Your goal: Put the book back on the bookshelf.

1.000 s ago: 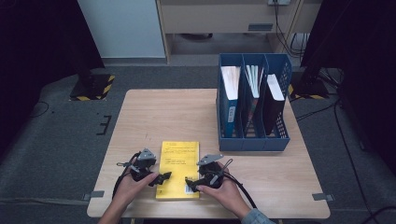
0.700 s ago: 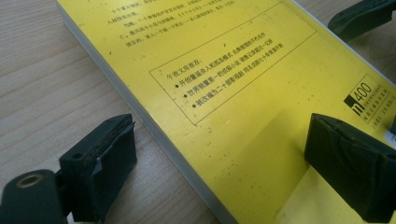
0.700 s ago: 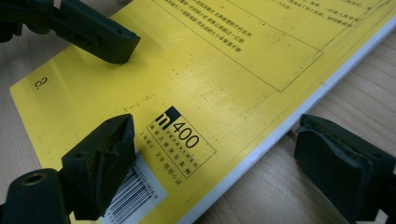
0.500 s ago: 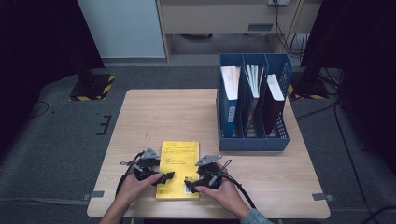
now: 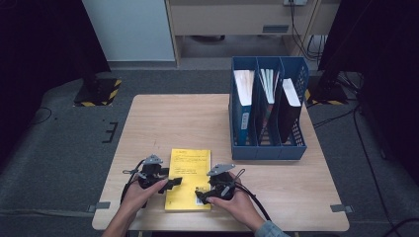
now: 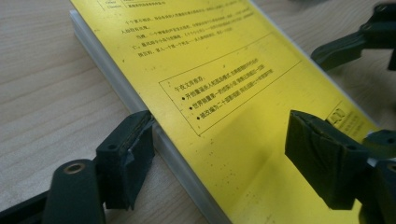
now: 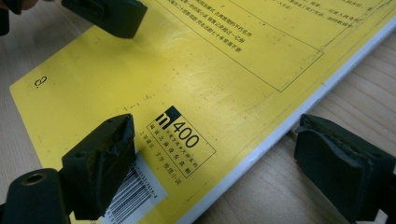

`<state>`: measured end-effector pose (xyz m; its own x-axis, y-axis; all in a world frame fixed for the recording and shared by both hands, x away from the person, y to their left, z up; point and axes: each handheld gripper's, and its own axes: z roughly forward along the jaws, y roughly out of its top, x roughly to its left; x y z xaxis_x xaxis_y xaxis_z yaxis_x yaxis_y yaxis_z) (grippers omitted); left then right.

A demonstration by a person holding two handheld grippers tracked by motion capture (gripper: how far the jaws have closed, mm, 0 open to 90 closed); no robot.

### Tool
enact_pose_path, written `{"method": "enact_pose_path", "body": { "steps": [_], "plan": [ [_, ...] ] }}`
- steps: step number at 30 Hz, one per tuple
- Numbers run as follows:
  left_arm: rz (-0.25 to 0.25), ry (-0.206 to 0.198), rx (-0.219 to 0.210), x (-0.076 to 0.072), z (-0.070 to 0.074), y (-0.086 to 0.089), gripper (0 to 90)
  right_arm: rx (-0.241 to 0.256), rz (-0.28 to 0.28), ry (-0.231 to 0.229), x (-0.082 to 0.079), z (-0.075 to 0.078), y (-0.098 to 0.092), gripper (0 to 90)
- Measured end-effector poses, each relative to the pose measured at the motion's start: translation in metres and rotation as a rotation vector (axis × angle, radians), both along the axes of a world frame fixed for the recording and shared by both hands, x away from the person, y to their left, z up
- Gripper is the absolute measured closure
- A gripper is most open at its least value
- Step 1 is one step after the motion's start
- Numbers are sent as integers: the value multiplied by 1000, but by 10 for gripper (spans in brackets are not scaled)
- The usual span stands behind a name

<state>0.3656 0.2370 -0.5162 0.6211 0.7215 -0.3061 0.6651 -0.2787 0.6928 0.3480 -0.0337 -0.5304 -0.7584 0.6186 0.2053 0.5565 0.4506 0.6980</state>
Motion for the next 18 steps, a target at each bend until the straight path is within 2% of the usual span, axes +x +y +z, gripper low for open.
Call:
{"method": "enact_pose_path", "body": {
  "steps": [2, 3, 4, 6, 10, 18],
  "plan": [
    [-14, 15, -31, -2, 2, 1, 265, 1, 3, -2, 0, 0, 0, 128],
    [-38, 29, -53, -3, 2, 1, 303, 1, 2, -2, 0, 0, 0, 128],
    [-59, 36, -54, -5, 2, -2, 301, 3, 2, -3, 0, 0, 0, 128],
    [-77, 17, -1, -8, 3, -7, 300, 6, 4, -6, 0, -1, -1, 128],
    [-75, 43, -32, -4, 2, -6, 310, 8, 4, -5, 0, -1, -1, 128],
    [-130, 87, -16, 14, 5, -10, 369, 8, 9, -7, 1, -1, -1, 128]
  ]
}}
